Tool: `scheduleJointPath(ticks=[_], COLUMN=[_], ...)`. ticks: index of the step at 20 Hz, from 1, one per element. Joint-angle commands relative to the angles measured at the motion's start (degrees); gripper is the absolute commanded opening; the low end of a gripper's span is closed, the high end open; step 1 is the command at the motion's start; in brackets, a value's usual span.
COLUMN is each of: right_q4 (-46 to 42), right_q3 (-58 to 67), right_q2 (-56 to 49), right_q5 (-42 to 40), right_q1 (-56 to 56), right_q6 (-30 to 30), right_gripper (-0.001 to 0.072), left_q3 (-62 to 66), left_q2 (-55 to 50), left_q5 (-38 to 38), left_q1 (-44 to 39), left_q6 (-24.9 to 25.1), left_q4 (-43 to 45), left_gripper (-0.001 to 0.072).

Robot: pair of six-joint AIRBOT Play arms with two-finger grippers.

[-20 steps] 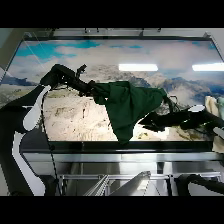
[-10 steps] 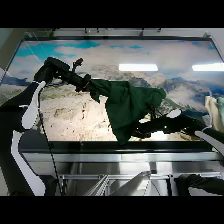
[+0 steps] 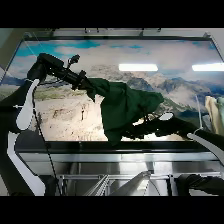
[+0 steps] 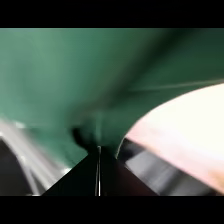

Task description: Fold the shirts.

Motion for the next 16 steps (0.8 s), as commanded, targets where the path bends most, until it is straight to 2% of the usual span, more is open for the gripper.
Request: scheduleJointPath(ticks=[1,4,5,6,7,15,16], right_q4=[-3.65,-14.29,-15.5,-15.17,-14.14,2.32,5.66], right_q3=[0.09,-1.09,-2.12,-3.39,-4.9,-9.99,-9.88], right_q2=[5.16,9.53,10.27,10.43,10.34,8.33,6.91], right_q5=[2.19,2.54,2.08,1.38,0.24,-15.63,-16.98], right_q1=[-2.69,-6.62,-6.86,-6.73,-6.23,7.48,8.79], right_q6=[1.2,10.73,12.26,12.57,13.99,13.53,11.8], right_gripper=[0.0028,0.0034,0.0195,0.0503,0.062,0.0615,0.058], left_q3=[0.04,-0.17,-0.72,-1.62,-2.91,-9.94,-9.94], left_q2=[2.58,2.84,2.86,2.86,2.84,2.86,2.86], left_q5=[0.96,1.49,1.51,1.42,1.4,2.58,2.54], left_q1=[2.32,4.42,4.76,4.79,4.79,4.72,4.7], left_q6=[0.48,0.48,0.48,0.48,0.52,2.03,2.03], left_q4=[0.26,0.24,-0.04,-0.15,-0.15,-0.15,-0.2], left_gripper=[0.0017,0.0017,0.0017,0.0017,0.0017,0.0017,0.0017])
